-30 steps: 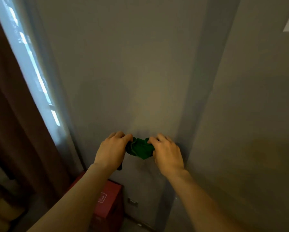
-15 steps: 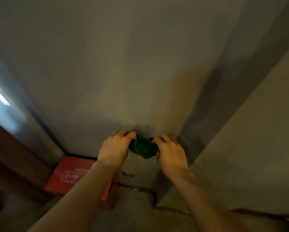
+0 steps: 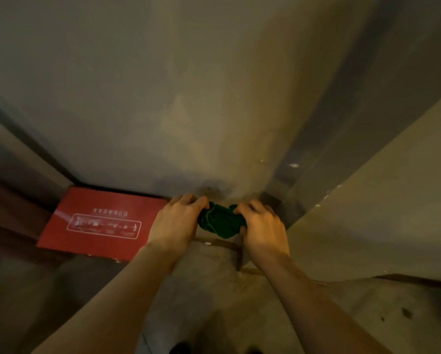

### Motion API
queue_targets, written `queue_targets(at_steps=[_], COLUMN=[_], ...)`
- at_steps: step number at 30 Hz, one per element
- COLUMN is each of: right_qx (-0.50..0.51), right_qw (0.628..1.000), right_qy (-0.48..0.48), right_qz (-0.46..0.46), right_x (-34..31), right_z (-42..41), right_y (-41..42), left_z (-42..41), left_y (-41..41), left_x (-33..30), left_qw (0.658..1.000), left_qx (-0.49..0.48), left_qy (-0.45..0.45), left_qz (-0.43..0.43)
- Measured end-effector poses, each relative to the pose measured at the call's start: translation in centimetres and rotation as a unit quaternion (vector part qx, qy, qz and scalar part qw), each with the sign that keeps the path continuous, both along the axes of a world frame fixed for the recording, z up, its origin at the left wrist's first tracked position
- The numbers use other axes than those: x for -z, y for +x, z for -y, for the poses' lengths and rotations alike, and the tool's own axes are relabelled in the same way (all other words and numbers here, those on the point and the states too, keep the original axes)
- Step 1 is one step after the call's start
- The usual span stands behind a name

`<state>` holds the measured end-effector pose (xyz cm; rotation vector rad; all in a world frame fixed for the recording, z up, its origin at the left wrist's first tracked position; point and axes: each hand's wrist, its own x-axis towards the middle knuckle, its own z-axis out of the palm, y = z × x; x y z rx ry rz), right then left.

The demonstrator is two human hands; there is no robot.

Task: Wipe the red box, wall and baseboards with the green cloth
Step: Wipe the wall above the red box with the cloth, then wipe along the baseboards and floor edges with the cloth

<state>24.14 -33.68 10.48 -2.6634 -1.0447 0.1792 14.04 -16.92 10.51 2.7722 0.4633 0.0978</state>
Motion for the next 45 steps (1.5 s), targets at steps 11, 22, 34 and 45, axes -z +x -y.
queue_targets(at_steps=[11, 22, 34, 45], right_qx=[0.003, 0.010, 0.035, 0.047], right_qw=[0.999, 0.995, 0.994, 0.997], right_qy=[0.002, -0.011, 0.016, 0.034], right_qz=[-0.050, -0.096, -0.103, -0.045], right_x=[19.3, 41.4, 60.8, 67.9], right_z=[2.4, 2.5, -0.9, -2.5], right_y=[-1.5, -1.4, -0.2, 2.3], left_z=[2.0, 2.0, -1.1, -2.5], left_y=[-1.4, -1.0, -0.8, 1.6], left_x=[19.2, 40.8, 60.1, 67.8], left_qw=[0.999, 0.996, 0.998, 0.999], left_qx=[0.009, 0.013, 0.001, -0.004], left_qy=[-0.019, -0.019, -0.014, -0.032], left_qz=[-0.049, -0.083, -0.062, -0.016])
